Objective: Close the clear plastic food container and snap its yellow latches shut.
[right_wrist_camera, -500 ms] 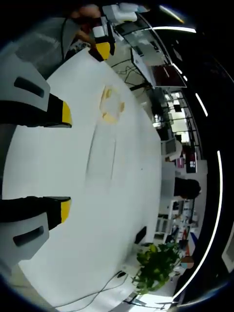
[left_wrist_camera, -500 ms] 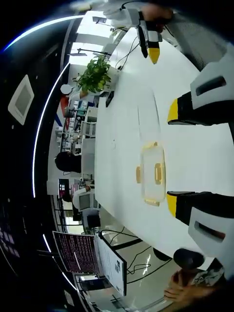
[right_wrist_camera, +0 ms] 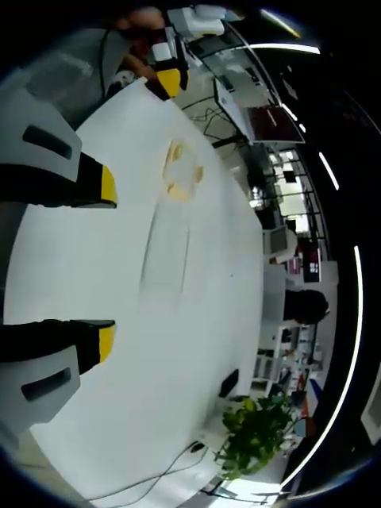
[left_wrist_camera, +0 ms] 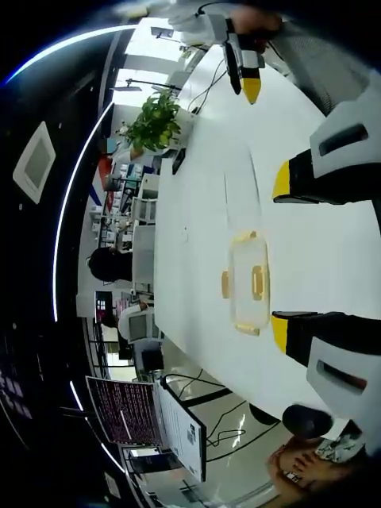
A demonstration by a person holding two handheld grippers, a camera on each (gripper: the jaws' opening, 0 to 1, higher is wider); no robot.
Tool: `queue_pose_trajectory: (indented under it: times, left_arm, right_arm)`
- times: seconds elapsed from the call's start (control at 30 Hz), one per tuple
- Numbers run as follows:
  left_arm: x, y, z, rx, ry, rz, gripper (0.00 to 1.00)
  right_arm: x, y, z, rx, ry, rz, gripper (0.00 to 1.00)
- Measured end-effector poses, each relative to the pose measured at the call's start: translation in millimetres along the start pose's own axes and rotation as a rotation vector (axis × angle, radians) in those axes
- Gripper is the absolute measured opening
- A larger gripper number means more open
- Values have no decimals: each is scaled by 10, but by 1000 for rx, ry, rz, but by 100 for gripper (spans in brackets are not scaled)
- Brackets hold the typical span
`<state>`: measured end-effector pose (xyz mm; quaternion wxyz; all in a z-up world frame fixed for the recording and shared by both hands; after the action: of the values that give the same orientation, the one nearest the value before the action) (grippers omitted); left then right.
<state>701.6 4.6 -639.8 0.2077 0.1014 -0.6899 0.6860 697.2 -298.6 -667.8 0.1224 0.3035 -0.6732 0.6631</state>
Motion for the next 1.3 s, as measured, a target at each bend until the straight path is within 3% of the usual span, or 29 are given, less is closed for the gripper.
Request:
queue_pose_trajectory:
  times: [1.07, 1.3]
  left_arm:
    - [-18, 11, 15, -9, 3, -7, 49]
    - [-19, 15, -10, 25, 3, -14, 49]
  right_arm:
    - [-18, 20, -2, -4, 0, -11, 53]
    - [-13, 25, 6, -16, -3, -14, 53]
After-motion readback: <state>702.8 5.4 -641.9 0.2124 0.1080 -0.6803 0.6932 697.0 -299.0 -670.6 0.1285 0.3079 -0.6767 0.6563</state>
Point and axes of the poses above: the point that each gripper's makers call its tool centre point, and the gripper's own axes: x roughly backward along the fingers, z roughly to its right, y roughly out of its underside, the point moved 3 cm from there along x, roughly backward along the fingers, and after that the axes turned 2 degrees about -y, right-handed, at the moved point
